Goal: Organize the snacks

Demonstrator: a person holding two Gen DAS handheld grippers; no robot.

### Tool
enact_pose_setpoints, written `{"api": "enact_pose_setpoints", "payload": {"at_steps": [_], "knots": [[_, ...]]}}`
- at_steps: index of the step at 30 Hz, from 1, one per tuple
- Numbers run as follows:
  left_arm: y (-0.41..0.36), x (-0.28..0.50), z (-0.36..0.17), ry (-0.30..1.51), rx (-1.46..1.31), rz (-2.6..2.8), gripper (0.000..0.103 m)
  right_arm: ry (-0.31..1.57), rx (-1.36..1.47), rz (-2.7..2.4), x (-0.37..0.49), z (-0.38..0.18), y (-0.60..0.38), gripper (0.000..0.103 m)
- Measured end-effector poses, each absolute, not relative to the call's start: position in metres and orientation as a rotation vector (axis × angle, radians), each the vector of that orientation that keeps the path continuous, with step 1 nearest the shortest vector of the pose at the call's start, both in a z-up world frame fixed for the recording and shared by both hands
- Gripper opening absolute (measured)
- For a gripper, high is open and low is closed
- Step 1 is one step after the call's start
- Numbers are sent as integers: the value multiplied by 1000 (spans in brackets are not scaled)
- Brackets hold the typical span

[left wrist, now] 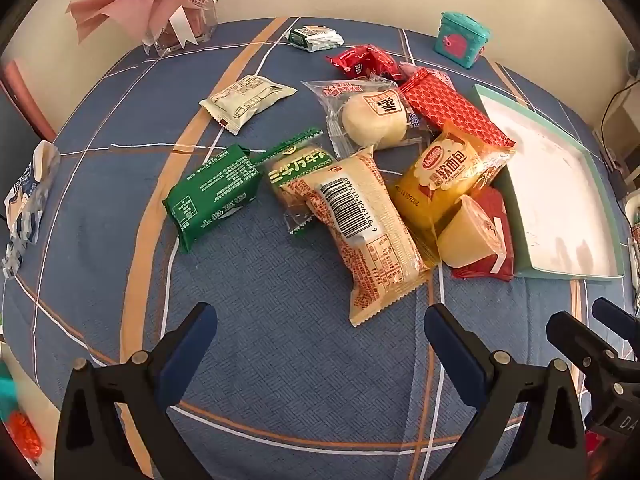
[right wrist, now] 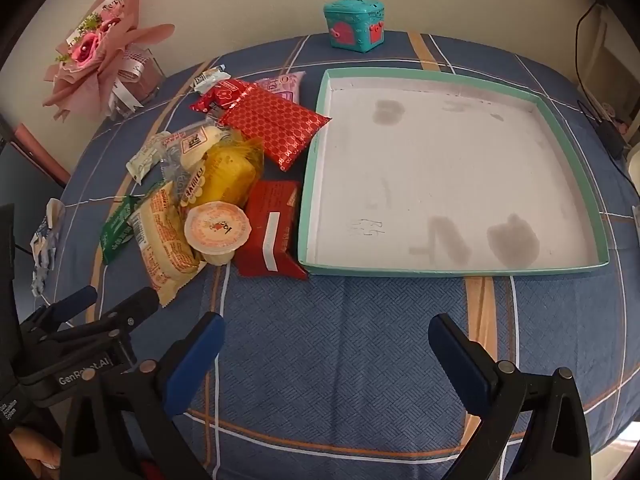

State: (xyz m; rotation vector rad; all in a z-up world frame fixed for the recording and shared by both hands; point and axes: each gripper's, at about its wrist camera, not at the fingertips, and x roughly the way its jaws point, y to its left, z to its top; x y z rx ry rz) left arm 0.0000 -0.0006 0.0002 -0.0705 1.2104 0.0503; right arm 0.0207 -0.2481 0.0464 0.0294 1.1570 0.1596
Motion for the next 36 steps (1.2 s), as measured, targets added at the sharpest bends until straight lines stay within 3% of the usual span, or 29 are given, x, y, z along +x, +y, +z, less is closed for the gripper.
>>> {"api": "enact_pose_setpoints", "payload": {"at_steps": [36], "knots": [[-4,2,-1,1107,-82,129,103,1148,1,171,19,48,-242,103]]}}
